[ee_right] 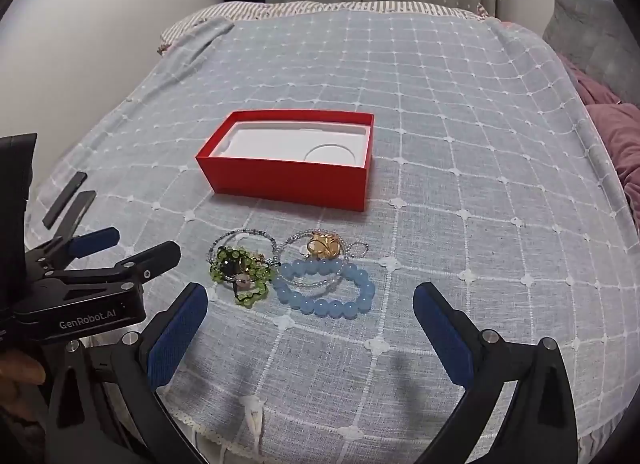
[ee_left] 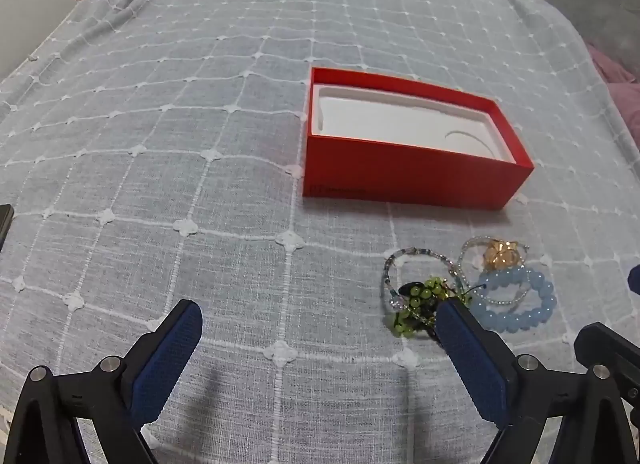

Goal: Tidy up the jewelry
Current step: 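Move both tools toward the jewelry pile beside the red box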

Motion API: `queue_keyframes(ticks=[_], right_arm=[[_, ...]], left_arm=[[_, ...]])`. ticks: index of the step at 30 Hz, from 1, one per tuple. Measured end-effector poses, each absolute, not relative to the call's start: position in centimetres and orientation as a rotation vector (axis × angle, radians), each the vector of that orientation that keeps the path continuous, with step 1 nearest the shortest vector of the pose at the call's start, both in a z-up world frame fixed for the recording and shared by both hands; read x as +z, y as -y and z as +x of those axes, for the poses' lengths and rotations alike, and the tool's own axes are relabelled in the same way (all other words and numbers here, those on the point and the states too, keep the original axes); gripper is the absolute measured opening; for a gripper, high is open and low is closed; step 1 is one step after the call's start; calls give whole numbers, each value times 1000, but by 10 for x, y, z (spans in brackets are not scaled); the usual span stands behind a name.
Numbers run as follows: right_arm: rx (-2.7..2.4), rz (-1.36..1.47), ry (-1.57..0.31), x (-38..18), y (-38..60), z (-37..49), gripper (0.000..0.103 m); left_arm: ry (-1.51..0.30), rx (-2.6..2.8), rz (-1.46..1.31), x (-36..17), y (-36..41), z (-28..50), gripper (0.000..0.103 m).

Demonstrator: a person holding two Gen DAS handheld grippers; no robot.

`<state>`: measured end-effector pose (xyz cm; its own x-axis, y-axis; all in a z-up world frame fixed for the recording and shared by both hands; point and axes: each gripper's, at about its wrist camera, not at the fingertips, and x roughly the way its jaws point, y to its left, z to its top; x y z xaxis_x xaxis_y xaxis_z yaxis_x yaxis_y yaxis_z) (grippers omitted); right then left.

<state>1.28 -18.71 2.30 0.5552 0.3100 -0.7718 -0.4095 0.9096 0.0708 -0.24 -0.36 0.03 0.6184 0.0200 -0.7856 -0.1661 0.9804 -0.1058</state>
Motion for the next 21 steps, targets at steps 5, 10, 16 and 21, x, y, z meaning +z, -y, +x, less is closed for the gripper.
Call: queue_keyframes(ticks=[5, 10, 16, 21], right_arm=[[421, -134, -883, 26, 184, 11, 103], [416, -137, -876, 19, 187, 14, 103], [412, -124, -873, 14, 194, 9, 103], [396, -114, -891, 19, 187, 13, 103]], left_arm=[[-889, 101, -163, 2, 1, -4, 98], [-886, 97, -164, 6, 1, -2, 98], [-880, 95, -156, 8, 2, -2, 98], [-866, 96, -174, 8, 0, -3, 98]])
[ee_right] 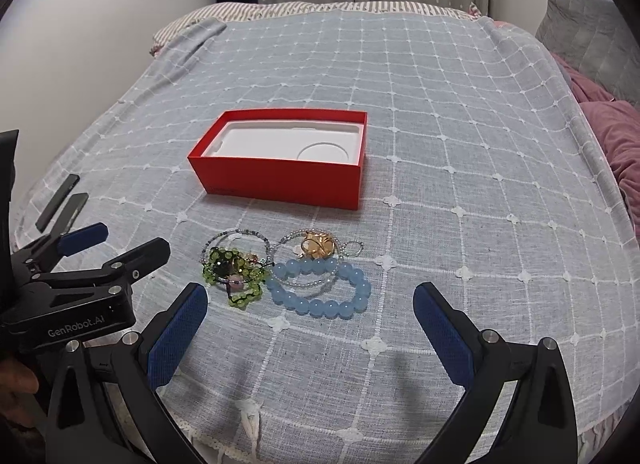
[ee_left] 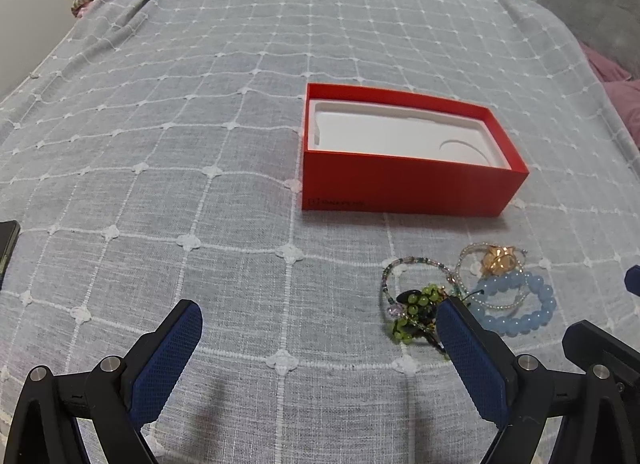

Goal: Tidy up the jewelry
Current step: 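Move both tools toward the jewelry pile beside the red box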

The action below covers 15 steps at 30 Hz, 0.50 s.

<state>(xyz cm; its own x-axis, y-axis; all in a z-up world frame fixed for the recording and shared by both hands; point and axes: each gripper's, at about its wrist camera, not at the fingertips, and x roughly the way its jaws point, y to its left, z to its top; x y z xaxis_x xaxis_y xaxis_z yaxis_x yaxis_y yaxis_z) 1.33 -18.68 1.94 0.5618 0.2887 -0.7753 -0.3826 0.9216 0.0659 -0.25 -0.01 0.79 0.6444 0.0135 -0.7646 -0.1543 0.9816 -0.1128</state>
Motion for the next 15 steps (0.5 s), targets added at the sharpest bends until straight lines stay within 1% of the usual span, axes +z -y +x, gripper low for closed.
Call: queue_keyframes(ticks=[5, 15], right_arm=[[393, -113, -894, 19, 188, 14, 103], [379, -146, -893, 16, 185, 16, 103]], left_arm=[[-839, 99, -200, 7, -1, -3, 98], [-858, 95, -182, 5, -1, 2, 96]])
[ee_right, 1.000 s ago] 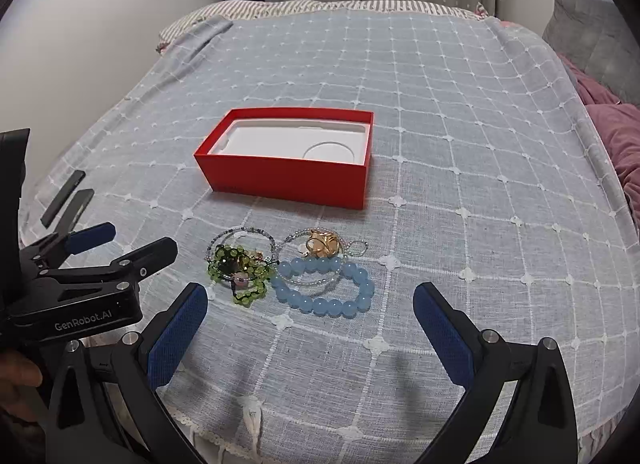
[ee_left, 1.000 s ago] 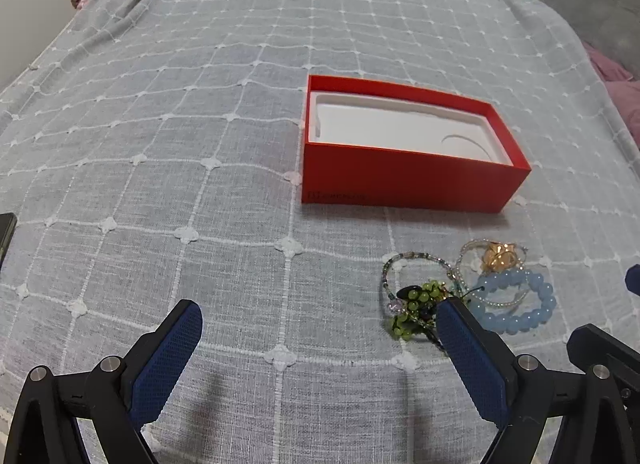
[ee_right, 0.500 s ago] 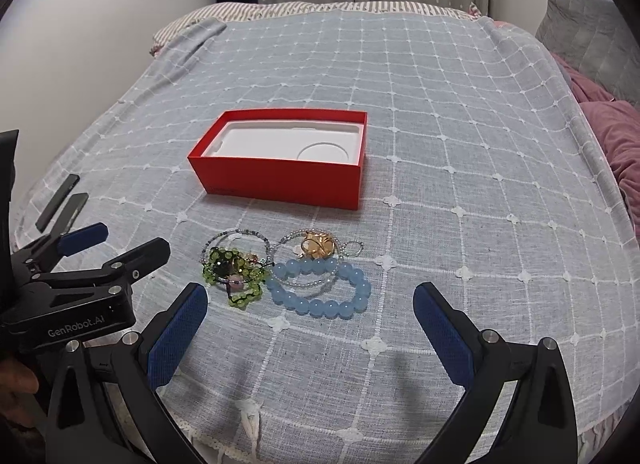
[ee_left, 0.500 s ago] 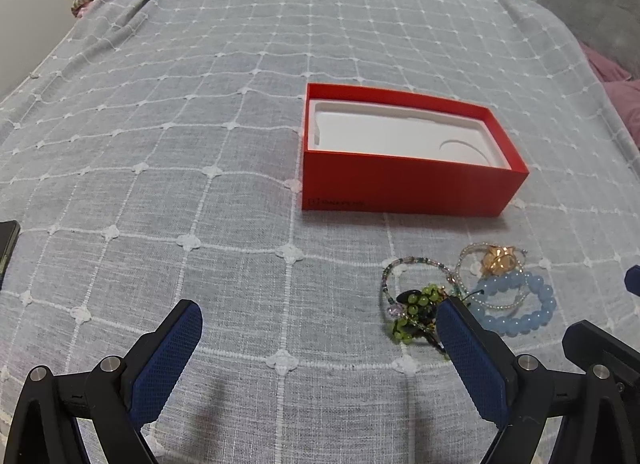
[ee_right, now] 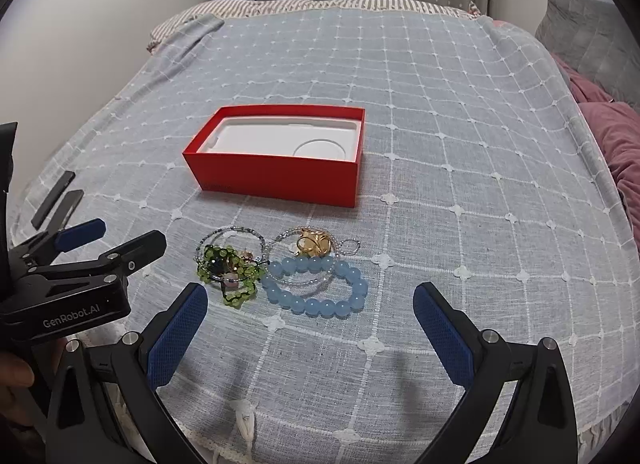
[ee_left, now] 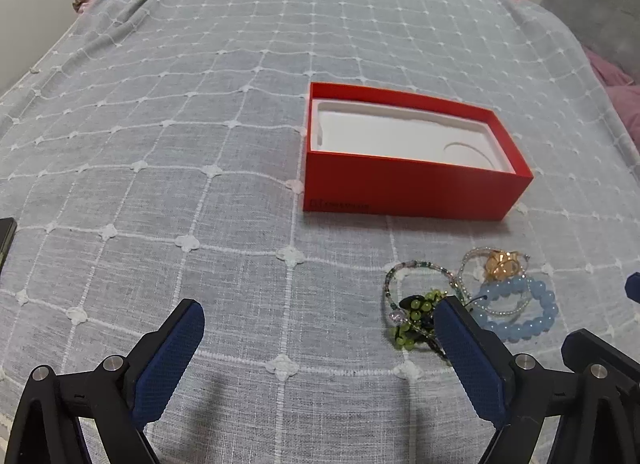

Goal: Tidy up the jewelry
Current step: 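Move both tools toward the jewelry pile beside the red box, then grasp the multicolour bead bracelet with the left tool while the right tool grasps the silver bead bracelet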

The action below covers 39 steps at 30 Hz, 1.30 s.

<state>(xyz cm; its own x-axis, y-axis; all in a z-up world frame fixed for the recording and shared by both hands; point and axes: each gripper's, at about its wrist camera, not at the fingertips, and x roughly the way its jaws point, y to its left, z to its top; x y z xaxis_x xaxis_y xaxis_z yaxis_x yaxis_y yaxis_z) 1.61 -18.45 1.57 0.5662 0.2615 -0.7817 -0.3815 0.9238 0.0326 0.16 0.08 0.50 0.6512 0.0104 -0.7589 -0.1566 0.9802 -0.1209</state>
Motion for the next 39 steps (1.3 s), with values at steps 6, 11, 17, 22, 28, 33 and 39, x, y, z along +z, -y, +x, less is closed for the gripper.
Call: queue_keyframes(ticks=[6, 11, 17, 22, 28, 33, 39], right_arm=[[361, -176, -868, 16, 180, 15, 103], [381, -156, -868, 20, 182, 18, 103], [503, 78, -965, 31, 205, 39, 97], [525, 214, -1069, 32, 213, 58, 64], [540, 237, -1214, 24, 204, 82, 54], [478, 177, -1243, 14, 196, 111, 40], [454, 141, -1281, -10, 204, 107, 27]], left_arm=[[-869, 100, -171, 3, 0, 4, 96], [-855, 81, -200, 12, -3, 4, 89], [-873, 24, -260, 25, -5, 15, 71], [-956, -46, -333, 19, -1, 29, 47], [-1040, -59, -360, 5, 9, 52, 33], [-1112, -28, -355, -10, 8, 74, 33], [-1156, -57, -415, -30, 0, 74, 32]])
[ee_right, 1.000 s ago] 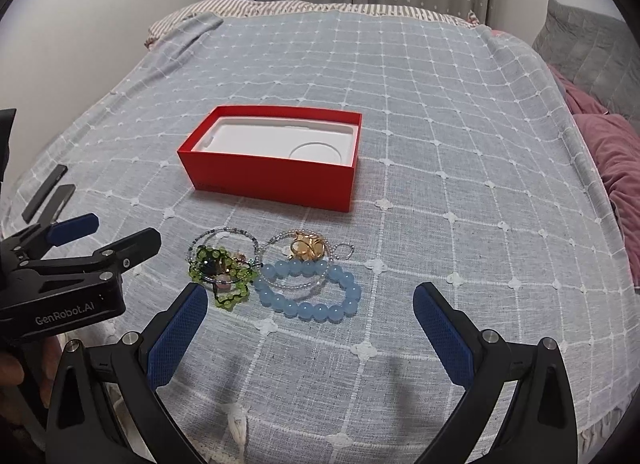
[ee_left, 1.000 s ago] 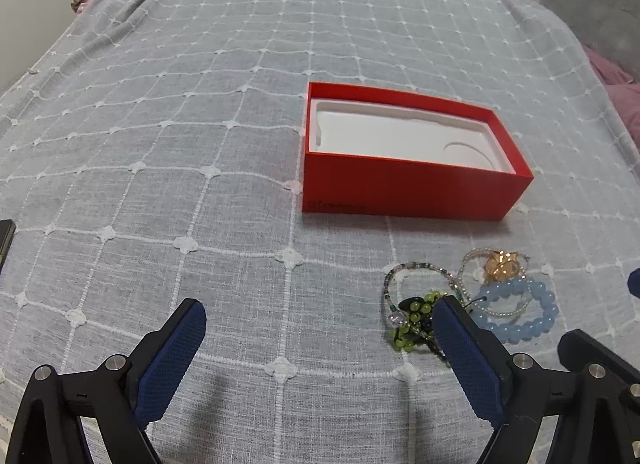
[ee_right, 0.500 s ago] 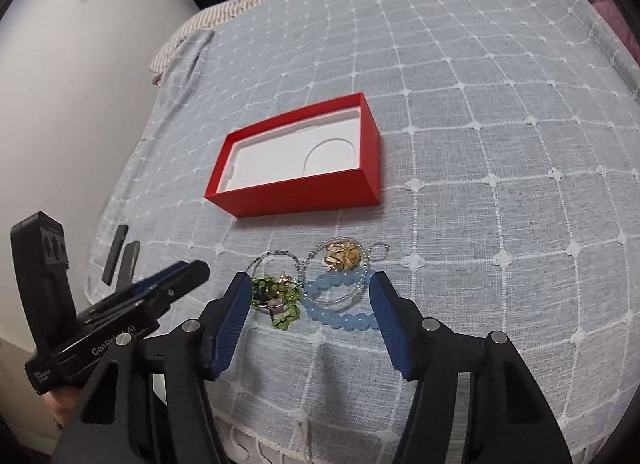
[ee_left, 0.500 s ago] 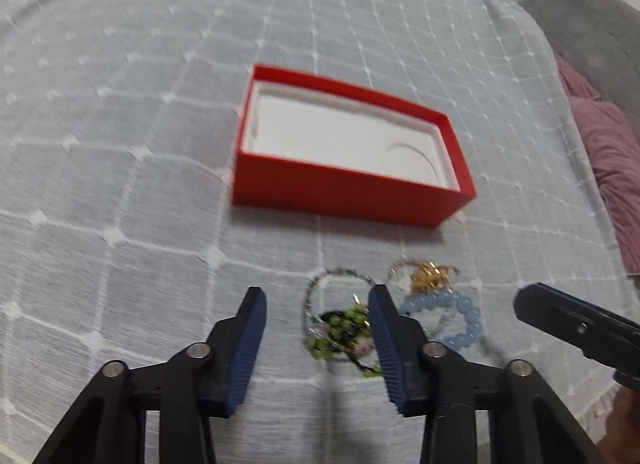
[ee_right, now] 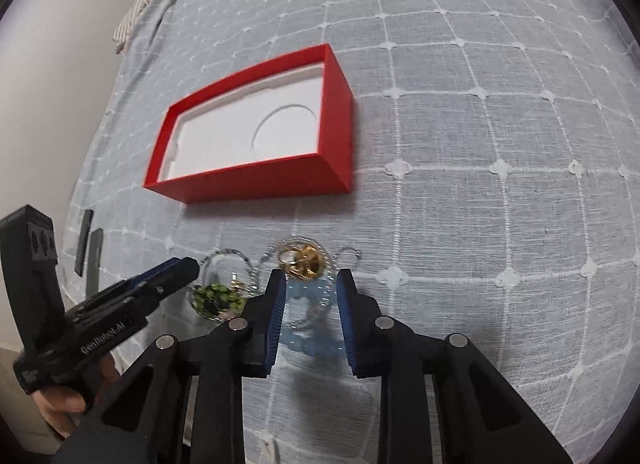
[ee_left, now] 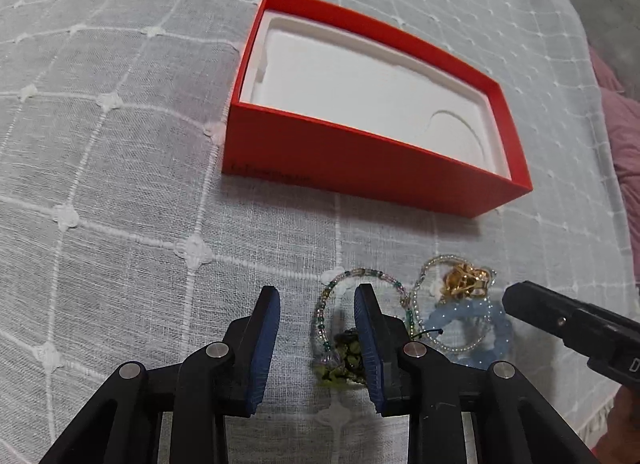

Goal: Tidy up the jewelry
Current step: 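Grasp the multicolour bead bracelet with the left tool while the right tool grasps the silver bead bracelet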

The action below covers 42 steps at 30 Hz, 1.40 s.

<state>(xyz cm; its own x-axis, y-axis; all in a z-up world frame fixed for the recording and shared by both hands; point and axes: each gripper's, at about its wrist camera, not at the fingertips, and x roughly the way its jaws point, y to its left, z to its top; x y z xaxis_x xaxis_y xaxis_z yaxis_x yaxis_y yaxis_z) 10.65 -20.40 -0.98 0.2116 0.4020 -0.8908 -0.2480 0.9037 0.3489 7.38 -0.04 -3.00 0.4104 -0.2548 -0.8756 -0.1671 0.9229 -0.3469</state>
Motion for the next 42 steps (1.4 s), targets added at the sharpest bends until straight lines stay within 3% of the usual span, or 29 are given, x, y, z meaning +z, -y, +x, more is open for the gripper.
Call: queue_keyframes(ticks=[16, 22, 26, 42], right_arm=[[451, 97, -1323, -23, 186, 96, 16], [448, 249, -1376, -42, 195, 101, 15], [460, 348, -1363, -39, 205, 102, 8], [572, 362, -1218, -6, 205, 96, 8]], left_arm=[[-1163, -91, -439, -39, -4, 78, 24], [-1158, -94, -452, -41, 1, 80, 9], [-1136, -108, -467, -39, 1, 78, 0], [-1023, -230, -501, -2, 5, 64, 0]])
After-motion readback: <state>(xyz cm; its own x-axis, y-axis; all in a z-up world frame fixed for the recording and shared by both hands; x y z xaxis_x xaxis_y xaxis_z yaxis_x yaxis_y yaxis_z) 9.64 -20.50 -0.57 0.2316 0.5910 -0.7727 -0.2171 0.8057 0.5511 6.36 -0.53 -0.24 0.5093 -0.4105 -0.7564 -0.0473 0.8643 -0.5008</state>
